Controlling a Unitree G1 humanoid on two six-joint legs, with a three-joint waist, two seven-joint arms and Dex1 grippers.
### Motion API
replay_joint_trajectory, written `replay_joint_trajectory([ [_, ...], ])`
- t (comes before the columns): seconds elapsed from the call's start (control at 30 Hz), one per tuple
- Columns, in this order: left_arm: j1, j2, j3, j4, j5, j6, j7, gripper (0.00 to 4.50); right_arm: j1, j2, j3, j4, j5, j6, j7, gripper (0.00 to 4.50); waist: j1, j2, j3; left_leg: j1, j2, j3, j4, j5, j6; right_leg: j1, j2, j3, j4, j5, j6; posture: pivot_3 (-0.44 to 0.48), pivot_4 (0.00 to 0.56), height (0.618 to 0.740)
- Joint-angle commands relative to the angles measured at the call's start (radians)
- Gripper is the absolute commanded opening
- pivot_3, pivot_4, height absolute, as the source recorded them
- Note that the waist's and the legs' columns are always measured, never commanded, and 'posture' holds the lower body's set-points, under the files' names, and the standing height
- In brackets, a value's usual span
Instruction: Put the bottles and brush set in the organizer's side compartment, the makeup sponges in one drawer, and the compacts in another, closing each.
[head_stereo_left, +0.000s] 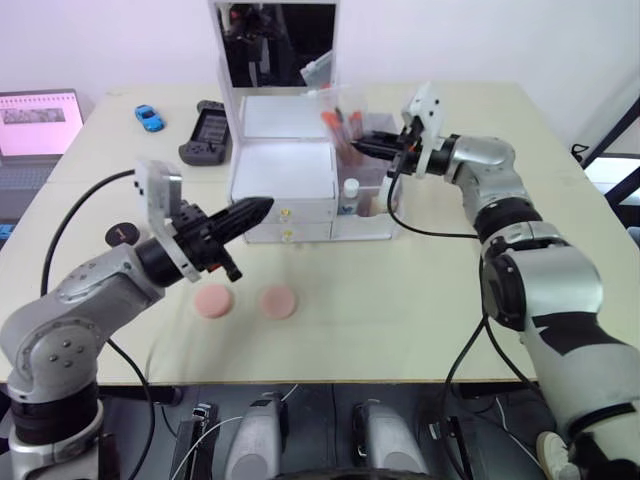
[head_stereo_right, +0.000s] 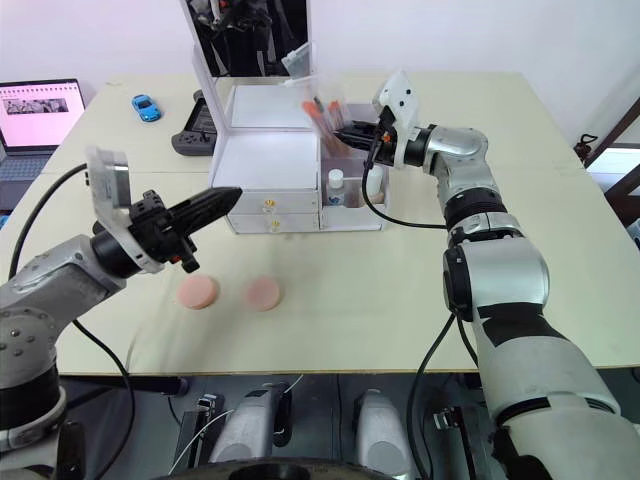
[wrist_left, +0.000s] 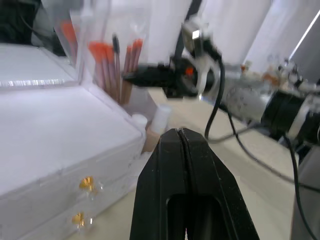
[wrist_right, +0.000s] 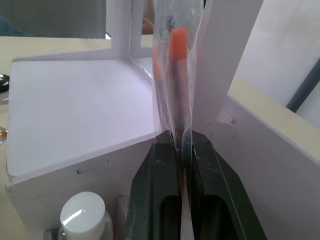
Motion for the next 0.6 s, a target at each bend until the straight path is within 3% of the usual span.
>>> replay_joint_trajectory([
  [0.03, -0.016, 0.024, -0.009, -0.016, -0.028, -0.012, -0.003, 0.00, -0.008, -0.023, -0.029, -0.011, -0.009, -0.016, -0.008, 1.50, -0.001, 0.000, 0.000, 0.000, 0.000, 0.000, 0.000, 0.000, 0.000, 0.000, 0.000, 0.000, 0.000, 0.000, 0.000, 0.000, 0.150, 0.740],
  [0.23, 0.000, 0.044, -0.018, -0.017, -0.031, -0.019, -0.005, 0.00, -0.023, -0.070, -0.091, -0.033, 0.028, 0.010, 0.051, 4.41, -0.001, 0.000, 0.000, 0.000, 0.000, 0.000, -0.001, 0.000, 0.000, 0.000, 0.000, 0.000, 0.000, 0.000, 0.000, 0.000, 0.150, 0.740],
  [0.4, 0.011, 0.059, -0.027, -0.014, -0.025, -0.027, -0.036, 0.00, -0.017, -0.128, -0.137, -0.134, 0.092, 0.079, 0.192, 4.46, -0.001, 0.001, 0.001, 0.000, 0.000, 0.000, -0.001, 0.000, 0.000, 0.000, 0.000, 0.000, 0.000, 0.000, 0.000, 0.000, 0.150, 0.740],
  [0.6, 0.007, 0.067, -0.058, 0.009, 0.003, -0.038, -0.073, 0.00, 0.117, -0.218, -0.133, -0.604, 0.240, 0.493, 0.312, 4.46, 0.002, 0.001, 0.001, 0.000, 0.000, 0.000, -0.001, 0.000, 0.000, 0.000, 0.000, 0.000, 0.000, 0.000, 0.000, 0.000, 0.150, 0.740],
])
